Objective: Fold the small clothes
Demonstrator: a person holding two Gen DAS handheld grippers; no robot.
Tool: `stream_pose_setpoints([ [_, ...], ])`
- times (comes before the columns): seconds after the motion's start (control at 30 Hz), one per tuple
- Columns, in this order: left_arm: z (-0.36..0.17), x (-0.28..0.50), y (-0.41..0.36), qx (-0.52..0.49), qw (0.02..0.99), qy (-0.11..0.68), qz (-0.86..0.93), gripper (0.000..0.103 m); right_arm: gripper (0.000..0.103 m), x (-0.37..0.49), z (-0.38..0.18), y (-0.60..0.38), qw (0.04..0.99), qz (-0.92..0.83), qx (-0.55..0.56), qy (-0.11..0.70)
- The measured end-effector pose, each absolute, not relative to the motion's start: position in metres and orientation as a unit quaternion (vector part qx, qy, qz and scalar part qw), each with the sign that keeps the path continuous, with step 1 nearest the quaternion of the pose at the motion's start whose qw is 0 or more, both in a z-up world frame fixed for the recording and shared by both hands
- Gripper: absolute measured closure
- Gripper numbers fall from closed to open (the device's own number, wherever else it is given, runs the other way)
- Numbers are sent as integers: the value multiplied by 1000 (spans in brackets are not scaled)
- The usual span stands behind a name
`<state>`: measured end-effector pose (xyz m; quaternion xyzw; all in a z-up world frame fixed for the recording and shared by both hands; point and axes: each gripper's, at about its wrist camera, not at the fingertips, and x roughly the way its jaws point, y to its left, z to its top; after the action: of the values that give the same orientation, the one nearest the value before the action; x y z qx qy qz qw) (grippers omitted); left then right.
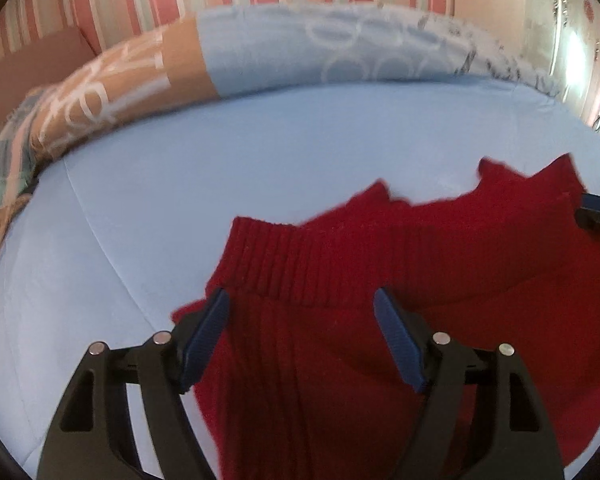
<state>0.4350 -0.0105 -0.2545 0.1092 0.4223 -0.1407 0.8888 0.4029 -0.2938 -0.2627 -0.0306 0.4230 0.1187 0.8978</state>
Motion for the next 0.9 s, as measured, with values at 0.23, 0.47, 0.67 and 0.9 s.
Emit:
stream_pose_setpoints([
  [0.23, -251, 435, 6, 97, 902, 406, -112, 38, 99, 406, -253, -296, 917, 100, -21, 387],
  [0.47, -251, 434, 23, 85, 904, 407, -96, 38, 100, 432, -243, -305, 919, 71, -7, 387],
  [0.67, -251, 433, 26, 94, 906, 404, -85, 38, 100, 457, -270, -301, 903, 47, -20, 426],
  [0.9, -234, 432, 12, 89, 906, 394, -124, 31, 96, 441, -266, -296, 906, 65, -23, 419],
])
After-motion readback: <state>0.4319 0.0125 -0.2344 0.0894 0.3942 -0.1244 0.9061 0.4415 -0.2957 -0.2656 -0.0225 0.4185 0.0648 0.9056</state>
